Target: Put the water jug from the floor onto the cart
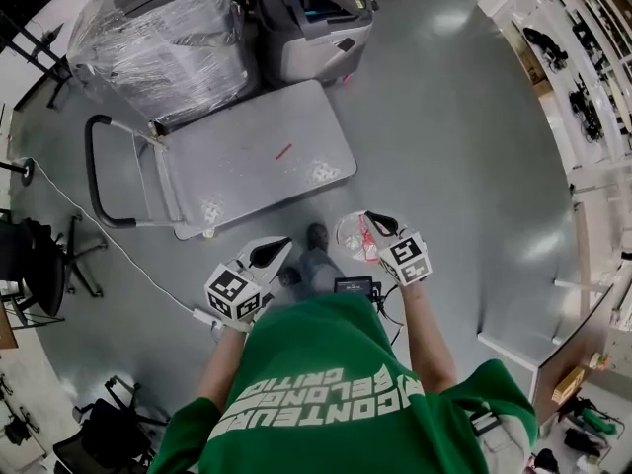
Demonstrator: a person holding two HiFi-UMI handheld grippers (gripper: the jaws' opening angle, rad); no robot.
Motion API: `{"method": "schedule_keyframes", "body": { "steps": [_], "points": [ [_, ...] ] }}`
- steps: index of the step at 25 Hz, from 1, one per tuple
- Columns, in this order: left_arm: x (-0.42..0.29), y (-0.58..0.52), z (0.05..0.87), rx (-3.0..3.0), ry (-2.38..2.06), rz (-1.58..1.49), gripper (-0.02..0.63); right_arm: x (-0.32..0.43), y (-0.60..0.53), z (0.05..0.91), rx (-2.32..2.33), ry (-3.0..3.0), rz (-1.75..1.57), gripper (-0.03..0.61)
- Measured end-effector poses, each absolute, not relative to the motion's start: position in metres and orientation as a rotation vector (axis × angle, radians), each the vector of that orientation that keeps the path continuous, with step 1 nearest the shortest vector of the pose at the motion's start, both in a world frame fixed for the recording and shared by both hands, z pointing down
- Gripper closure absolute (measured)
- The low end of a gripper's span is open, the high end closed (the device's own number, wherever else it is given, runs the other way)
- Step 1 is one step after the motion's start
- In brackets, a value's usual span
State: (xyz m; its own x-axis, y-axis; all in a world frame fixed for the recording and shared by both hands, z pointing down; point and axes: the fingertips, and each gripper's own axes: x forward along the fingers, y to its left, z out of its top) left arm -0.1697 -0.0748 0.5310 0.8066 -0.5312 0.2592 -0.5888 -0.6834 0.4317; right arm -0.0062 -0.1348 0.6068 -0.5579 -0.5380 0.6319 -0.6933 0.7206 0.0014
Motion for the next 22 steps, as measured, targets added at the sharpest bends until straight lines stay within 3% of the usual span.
{"method": "schedule_keyframes", "body": {
  "steps": [22],
  "points": [
    [-0.016,-0.077,0.549,2.634,-0.168,0.345,0.603,0.113,-0.081,0.677,1.280,-2.073,0.608,0.588]
  ]
}}
